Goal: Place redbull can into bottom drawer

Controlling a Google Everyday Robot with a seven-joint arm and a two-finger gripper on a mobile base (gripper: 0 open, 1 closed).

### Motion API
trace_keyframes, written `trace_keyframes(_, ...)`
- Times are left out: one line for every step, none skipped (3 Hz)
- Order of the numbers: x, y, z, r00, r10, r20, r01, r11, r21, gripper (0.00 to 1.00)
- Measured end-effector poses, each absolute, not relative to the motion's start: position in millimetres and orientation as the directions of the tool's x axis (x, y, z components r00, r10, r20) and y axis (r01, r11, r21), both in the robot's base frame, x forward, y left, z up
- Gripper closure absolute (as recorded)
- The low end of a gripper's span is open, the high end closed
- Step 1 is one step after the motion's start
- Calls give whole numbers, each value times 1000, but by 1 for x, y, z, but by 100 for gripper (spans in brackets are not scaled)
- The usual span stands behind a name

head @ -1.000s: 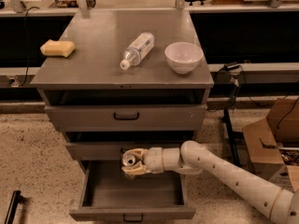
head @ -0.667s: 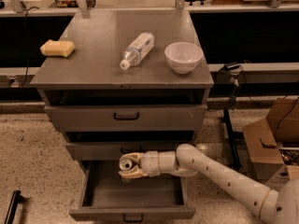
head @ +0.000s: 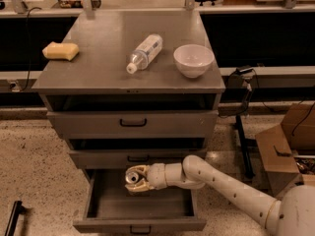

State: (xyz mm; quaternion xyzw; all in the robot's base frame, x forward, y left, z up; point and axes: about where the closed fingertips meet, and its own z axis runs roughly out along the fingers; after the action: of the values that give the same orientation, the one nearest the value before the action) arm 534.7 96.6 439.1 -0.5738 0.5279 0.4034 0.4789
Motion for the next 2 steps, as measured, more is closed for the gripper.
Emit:
trace_keyframes(537,97,410,162,-209,-964,-986,9,-168,100)
trace_keyframes(542,100,342,164,-224,-961,-986,-5,-167,100)
